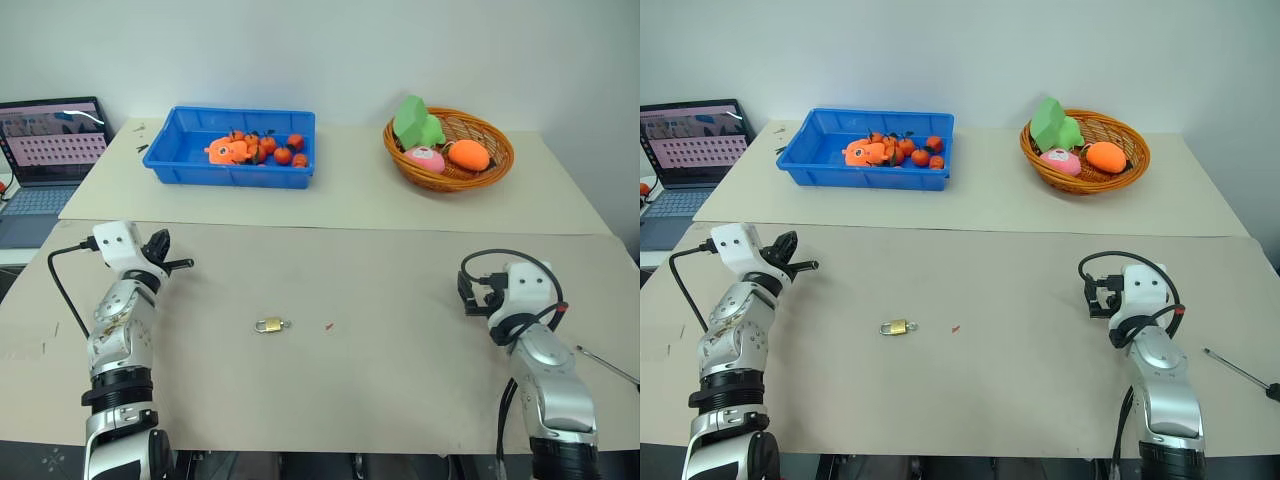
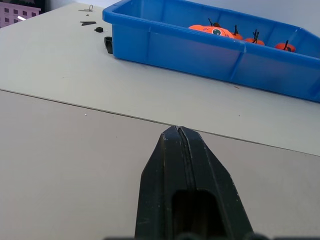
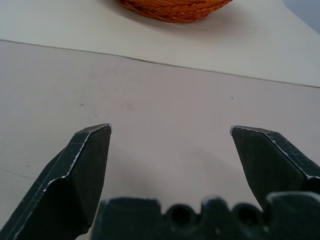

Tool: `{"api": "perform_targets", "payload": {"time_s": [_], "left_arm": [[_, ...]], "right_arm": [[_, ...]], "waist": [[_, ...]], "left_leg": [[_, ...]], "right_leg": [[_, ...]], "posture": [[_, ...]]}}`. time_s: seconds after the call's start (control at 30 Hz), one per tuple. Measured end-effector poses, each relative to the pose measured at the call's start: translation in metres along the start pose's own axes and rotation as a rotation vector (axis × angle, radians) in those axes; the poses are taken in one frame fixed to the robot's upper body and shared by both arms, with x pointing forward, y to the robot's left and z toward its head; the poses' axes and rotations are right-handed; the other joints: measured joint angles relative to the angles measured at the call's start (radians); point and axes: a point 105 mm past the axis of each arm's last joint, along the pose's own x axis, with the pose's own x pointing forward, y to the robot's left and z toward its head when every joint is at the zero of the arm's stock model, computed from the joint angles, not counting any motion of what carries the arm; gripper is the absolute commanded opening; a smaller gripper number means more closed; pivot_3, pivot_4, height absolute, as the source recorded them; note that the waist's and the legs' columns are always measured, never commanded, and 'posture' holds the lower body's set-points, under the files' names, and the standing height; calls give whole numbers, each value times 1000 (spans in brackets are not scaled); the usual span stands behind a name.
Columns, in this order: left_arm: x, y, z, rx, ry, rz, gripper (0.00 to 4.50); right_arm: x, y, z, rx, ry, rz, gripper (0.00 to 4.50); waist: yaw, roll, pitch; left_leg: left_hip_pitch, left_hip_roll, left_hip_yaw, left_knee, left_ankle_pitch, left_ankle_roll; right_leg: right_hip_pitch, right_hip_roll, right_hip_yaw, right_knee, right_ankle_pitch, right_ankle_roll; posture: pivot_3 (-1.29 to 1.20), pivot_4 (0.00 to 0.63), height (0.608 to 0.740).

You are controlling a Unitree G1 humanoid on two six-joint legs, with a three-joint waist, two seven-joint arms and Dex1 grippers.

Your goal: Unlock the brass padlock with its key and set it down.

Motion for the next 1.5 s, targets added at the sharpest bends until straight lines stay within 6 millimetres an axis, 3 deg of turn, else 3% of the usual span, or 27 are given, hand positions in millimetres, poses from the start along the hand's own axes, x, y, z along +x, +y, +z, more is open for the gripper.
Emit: {"api": "perform_targets", "payload": {"time_s": [0.07, 0.2, 0.3, 0.5, 0.63, 0.77, 0.9, 1.03, 1.27, 1.5], "left_arm": [[0, -1, 0, 2, 1, -4, 0], [2, -29, 0, 56, 15, -184, 0], [-8, -37, 5, 88, 20, -325, 0], [-74, -57, 23, 211, 178, -864, 0], [-95, -56, 15, 251, 300, -999, 0], [-103, -62, 7, 259, 355, -1078, 0], [-104, -67, 3, 274, 379, -1111, 0], [-108, -68, -4, 280, 412, -1134, 0], [-108, -68, -6, 285, 419, -1132, 0], [-124, -65, -11, 331, 465, -1201, 0]], "right_arm": [[0, 0, 0, 0, 0, 0, 4465], [1, 1, 2, 0, -5, 2, 4465], [1, 5, 4, -19, -6, 31, 4465], [1, 11, 19, -114, -17, 203, 4465], [1, 20, 31, -135, -30, 359, 4465], [-5, 54, 53, -172, -72, 674, 4465], [-42, 106, 63, -277, -62, 1175, 4465], [-69, 140, 62, -336, -52, 1476, 4465], [-71, 201, 72, -349, -143, 1592, 4465], [-67, 206, 63, -364, -121, 1585, 4465]], "waist": [[0, 0, 0], [1, 0, 0], [-5, 0, 0], [-28, 1, 0], [-24, 1, 0], [-23, 1, 1], [-24, 1, 1], [-23, 0, 1], [-22, 0, 1], [2, 0, 1]], "left_leg": [[0, 0, 0, 0, 0, 0], [0, 0, 0, 0, 0, 0], [0, 0, 1, -1, 0, 0], [1, 1, 2, -2, 0, 0], [4, 1, 2, -2, 0, 0], [4, 2, 3, -2, 0, 0], [2, 2, 3, -3, 0, 0], [1, 2, 2, -2, 0, 0], [1, 2, 2, -2, 0, 0], [0, 2, 3, -1, 0, 0]], "right_leg": [[0, 0, 0, 0, 0, 0], [0, 0, 0, 0, 0, 0], [-1, 0, 1, -1, 0, 0], [-1, 0, 2, -1, 0, 0], [1, 0, 2, 0, -1, -1], [1, 1, 2, -1, -1, -1], [-1, 1, 2, -2, -1, -1], [-1, 1, 2, -2, -1, -1], [-2, 2, 2, 0, -1, -1], [-3, 0, 1, -1, -1, -1]], "posture": [[0, 150, 740], [0, 150, 740], [0, 150, 740], [0, 150, 740], [0, 150, 740], [0, 150, 740], [0, 150, 740], [0, 150, 740], [0, 150, 740], [0, 150, 740]]}}
